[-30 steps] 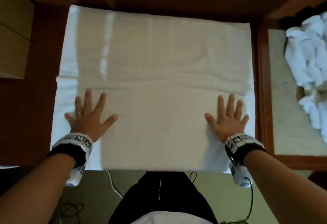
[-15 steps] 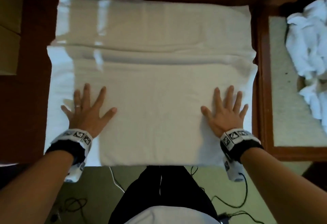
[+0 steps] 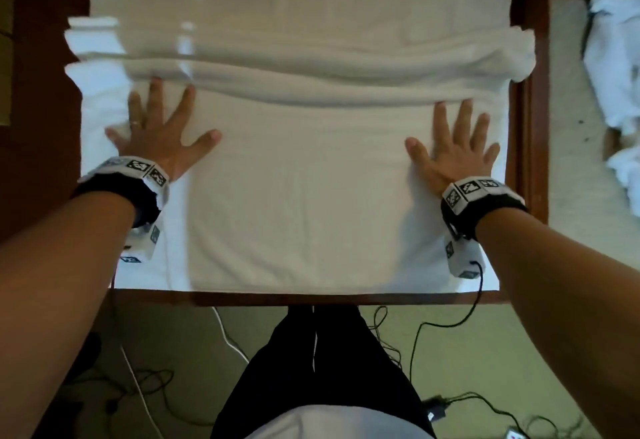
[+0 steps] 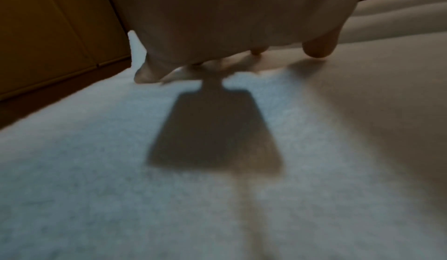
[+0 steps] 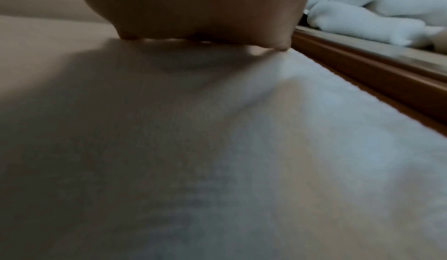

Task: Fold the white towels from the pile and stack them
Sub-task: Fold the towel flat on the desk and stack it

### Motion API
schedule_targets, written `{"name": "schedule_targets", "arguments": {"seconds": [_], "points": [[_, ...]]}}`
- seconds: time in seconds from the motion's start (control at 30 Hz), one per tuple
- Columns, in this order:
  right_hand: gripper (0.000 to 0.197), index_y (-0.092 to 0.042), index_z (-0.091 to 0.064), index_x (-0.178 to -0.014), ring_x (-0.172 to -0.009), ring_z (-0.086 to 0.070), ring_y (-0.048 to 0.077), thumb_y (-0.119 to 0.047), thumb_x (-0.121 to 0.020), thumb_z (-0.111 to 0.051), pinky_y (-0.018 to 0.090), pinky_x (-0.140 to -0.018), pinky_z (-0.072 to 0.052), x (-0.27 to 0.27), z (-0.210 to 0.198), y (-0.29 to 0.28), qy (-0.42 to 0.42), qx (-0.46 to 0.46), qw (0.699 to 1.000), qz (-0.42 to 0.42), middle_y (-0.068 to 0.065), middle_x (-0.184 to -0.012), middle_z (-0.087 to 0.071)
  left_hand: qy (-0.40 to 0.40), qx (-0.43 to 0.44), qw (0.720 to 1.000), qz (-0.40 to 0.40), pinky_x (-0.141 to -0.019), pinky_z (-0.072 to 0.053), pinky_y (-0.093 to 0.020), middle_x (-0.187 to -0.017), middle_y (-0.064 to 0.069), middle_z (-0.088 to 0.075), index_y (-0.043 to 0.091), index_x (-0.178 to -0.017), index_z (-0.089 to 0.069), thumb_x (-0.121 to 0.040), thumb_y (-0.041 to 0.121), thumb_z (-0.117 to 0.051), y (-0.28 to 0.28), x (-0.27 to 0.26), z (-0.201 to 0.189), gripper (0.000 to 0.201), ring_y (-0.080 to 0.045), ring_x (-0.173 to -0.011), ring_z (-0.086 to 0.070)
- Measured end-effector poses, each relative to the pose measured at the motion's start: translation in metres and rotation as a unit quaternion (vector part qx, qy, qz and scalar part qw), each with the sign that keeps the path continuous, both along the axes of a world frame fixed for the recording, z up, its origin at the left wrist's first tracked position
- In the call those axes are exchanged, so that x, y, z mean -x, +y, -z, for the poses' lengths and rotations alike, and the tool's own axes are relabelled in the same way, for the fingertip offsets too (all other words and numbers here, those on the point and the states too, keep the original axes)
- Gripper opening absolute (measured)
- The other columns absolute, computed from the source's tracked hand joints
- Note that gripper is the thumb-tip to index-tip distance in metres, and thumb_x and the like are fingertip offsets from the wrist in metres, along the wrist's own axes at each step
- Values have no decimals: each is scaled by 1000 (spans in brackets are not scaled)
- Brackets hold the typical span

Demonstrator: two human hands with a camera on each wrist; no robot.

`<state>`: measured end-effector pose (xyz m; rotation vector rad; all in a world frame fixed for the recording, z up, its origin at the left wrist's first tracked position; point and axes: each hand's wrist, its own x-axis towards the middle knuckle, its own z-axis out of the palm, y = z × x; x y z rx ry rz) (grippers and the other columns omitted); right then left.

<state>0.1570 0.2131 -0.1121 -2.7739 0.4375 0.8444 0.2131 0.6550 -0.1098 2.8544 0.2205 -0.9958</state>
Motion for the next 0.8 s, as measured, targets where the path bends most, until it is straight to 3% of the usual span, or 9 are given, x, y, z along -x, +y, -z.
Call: {"name": "schedule_targets", "arguments": {"seconds": [0.17,0.3,0.37,0.5,0.57,0.63,0.7,0.8], "points": [[73,-40,15,-153,-149,23,28,-69,-95,-19,58,-120,2,67,-17,14,-30,3,1000,1,1,-160,31,-40,32,999,-12,-117,0,-68,-164,8,23,50,-149,22,-82,84,-28,-7,73,-11,90,-26,-153,14],[70,-44,23,-150,-147,28,26,-69,-96,-14,57,-121,-1,166,-18,15,26,0,999,-37,-4,-156,39,5,-1,1000,3,-115,-4,-70,-160,7,35,46,-147,30,-79,90,-2,21,172,-5,87,-27,-152,16],[70,-46,26,-148,-145,32,24,-70,-95,-14,56,-121,0,183,-12,3,40,8,998,-44,-7,-154,42,32,-26,999,-4,-115,-6,-70,-157,5,40,45,-147,30,-74,91,8,43,193,1,90,-29,-152,18],[70,-48,25,-148,-145,31,24,-73,-93,-12,53,-121,5,160,-3,-8,9,5,998,-58,-7,-155,40,-1,-37,999,31,-115,-4,-69,-156,4,42,47,-141,38,-83,87,-8,50,187,12,84,-30,-150,22],[69,-45,15,-152,-148,25,26,-70,-96,-15,52,-121,4,149,-4,-3,-14,1,999,-29,-3,-159,32,-38,-29,999,14,-116,0,-69,-161,2,34,45,-146,33,-86,81,-19,36,179,12,87,-30,-151,21],[68,-36,2,-157,-151,16,28,-64,-98,-18,51,-122,0,154,-9,7,-55,9,998,30,4,-163,22,-92,-8,996,7,-115,0,-68,-166,-3,20,39,-155,16,-90,77,-25,22,184,11,85,-33,-152,15],[68,-29,-6,-158,-152,9,28,-60,-100,-19,49,-123,-3,176,-13,14,-92,27,994,54,7,-165,15,-110,11,993,27,-114,-2,-69,-167,-4,11,34,-158,5,-92,75,-22,13,201,13,83,-35,-153,8],[64,-35,-3,-157,-152,5,26,-60,-100,-19,51,-122,-7,230,-14,11,-66,46,996,27,5,-165,11,-87,13,995,44,-114,-3,-67,-167,-2,14,32,-159,5,-84,81,-11,16,233,22,91,-35,-153,6]]}}
